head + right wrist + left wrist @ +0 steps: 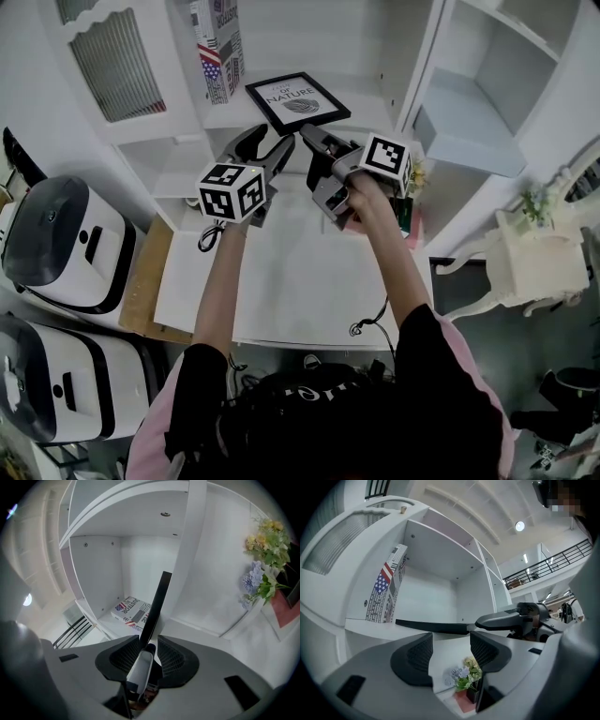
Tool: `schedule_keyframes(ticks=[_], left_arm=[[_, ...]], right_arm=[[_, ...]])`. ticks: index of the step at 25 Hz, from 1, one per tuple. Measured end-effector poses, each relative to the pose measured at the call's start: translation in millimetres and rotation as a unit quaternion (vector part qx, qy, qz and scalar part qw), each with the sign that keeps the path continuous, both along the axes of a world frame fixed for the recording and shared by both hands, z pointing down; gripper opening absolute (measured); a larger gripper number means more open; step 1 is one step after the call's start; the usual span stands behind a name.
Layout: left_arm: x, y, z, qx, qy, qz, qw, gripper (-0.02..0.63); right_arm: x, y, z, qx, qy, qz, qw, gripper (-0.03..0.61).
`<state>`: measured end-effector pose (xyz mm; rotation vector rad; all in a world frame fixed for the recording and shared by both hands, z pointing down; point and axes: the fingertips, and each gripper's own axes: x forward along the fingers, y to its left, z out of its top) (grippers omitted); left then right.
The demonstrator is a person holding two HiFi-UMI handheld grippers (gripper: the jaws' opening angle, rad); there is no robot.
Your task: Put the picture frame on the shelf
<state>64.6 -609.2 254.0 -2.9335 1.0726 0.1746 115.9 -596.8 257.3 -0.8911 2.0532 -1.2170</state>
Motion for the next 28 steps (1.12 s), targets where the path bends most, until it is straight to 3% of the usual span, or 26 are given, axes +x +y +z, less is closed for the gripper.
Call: schedule_keyframes(ticks=[5, 14, 21, 28], left_arm=[[-2.5, 21.5, -4.6, 0.0, 0.019, 0.013, 0.9997, 0.247], [-30.3, 75.7, 29.1, -0.025, 0.019, 0.025, 0.9992, 0.247], [-54.7, 131.1, 53.1, -0.033, 0.0, 0.049, 0.9983, 0.247], [-88.4, 189.1, 94.7, -0.061, -0.001, 0.049, 0.9969, 0.247]], right_arm=[[-4.8, 14.8, 4.5, 0.02, 0.026, -0.006, 0.999, 0.117], [-25.9, 57.0, 31.5, 0.092, 0.162, -0.018, 0.982, 0.106], [-50.7, 105.1, 53.3, 0.169, 0.265, -0.029, 0.949, 0.103], [-67.3, 162.3, 94.2, 0.197, 0.351, -0.039, 0.915, 0.103]])
